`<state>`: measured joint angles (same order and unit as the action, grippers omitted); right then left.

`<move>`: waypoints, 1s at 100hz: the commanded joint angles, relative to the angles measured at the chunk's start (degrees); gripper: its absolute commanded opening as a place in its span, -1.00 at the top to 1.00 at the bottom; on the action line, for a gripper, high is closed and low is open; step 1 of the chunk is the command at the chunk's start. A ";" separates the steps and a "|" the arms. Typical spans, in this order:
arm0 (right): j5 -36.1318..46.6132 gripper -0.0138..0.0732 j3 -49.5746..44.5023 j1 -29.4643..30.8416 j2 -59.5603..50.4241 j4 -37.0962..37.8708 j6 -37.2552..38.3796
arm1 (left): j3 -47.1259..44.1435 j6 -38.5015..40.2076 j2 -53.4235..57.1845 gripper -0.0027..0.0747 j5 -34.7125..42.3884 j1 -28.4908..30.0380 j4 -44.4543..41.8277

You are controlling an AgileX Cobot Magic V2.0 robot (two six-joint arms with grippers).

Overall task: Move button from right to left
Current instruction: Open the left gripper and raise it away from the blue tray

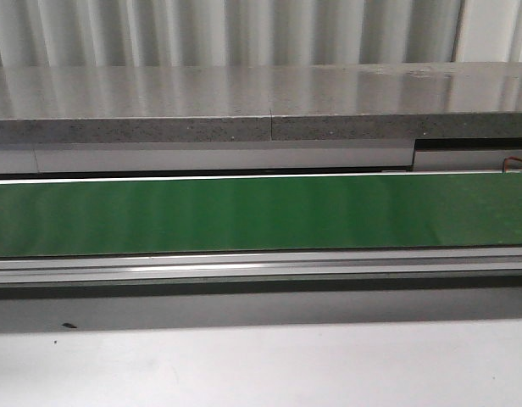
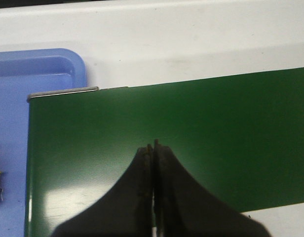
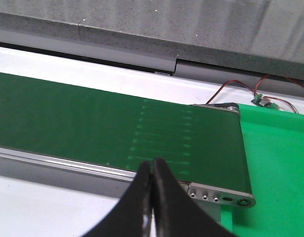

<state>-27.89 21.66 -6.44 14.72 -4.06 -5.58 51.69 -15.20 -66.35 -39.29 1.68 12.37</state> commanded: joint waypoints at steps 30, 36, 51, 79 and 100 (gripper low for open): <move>4.61 0.84 1.30 -0.22 0.60 0.03 -0.47 | -15.50 0.31 24.46 0.99 16.35 -5.57 3.28; 4.61 0.84 1.30 -0.22 0.60 0.03 -0.47 | -17.76 0.31 28.13 0.99 17.44 -5.57 4.21; 4.61 0.84 1.30 -0.22 0.60 0.03 -0.47 | -22.92 0.31 37.76 0.99 19.32 -5.57 4.20; 4.61 0.84 1.30 -0.22 0.60 0.03 -0.47 | -29.54 0.31 51.06 0.98 22.71 -5.57 5.14; 4.61 0.84 1.30 -0.22 0.60 0.03 -0.47 | -33.00 0.31 56.30 0.99 22.69 -5.57 5.14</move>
<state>-27.89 21.66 -6.44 14.72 -4.06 -5.58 18.20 -15.20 -10.89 -21.13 -3.40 16.32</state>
